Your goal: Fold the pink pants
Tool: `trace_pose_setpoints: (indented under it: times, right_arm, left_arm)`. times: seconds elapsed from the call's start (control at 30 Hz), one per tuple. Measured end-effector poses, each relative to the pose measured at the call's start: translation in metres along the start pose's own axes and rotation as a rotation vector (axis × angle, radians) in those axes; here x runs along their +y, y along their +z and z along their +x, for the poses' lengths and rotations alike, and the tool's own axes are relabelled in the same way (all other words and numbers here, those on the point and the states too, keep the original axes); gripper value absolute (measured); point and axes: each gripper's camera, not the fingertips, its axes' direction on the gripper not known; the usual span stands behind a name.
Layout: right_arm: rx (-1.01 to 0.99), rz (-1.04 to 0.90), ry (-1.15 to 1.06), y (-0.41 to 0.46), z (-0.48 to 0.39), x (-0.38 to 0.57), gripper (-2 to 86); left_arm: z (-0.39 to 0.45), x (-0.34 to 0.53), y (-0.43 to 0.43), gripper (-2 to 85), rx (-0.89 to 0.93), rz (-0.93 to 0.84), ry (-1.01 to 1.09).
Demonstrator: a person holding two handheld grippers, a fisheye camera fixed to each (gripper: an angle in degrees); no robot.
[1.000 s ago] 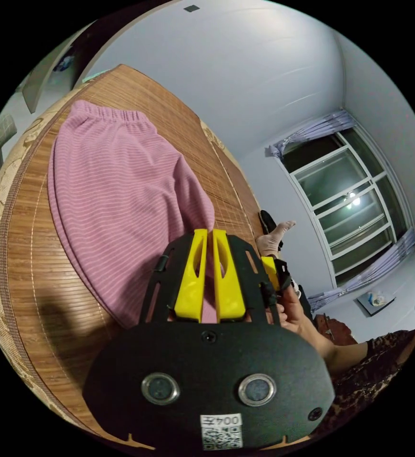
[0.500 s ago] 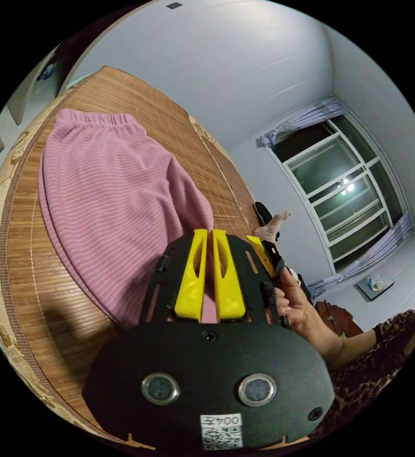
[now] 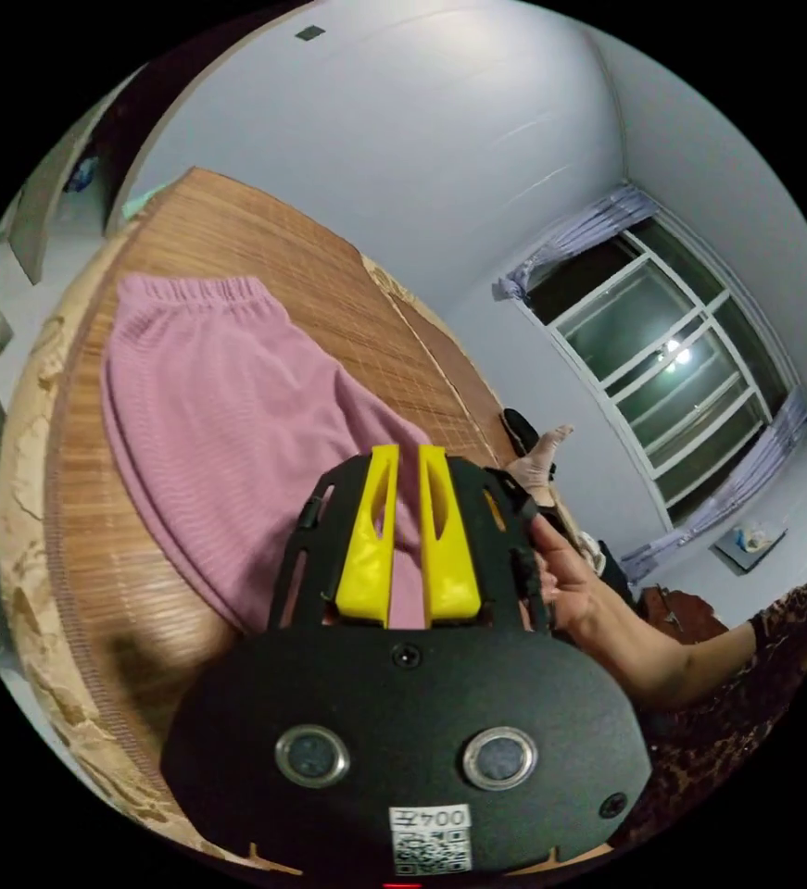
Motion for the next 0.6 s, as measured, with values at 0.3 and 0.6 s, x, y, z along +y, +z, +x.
trace_pose_setpoints:
  times: [0.3, 0.6]
  right_arm:
    - [0.231, 0.004, -0.132, 0.002, -0.040, -0.027, 4.2]
    - [0.428, -0.065, -0.102, 0.016, -0.019, -0.066, 3.6]
  left_arm:
    - [0.001, -0.033, 0.059, 0.4, -0.575, -0.235, 0.165]
    - [0.003, -0.036, 0.086, 0.3, -0.482, -0.265, 0.164]
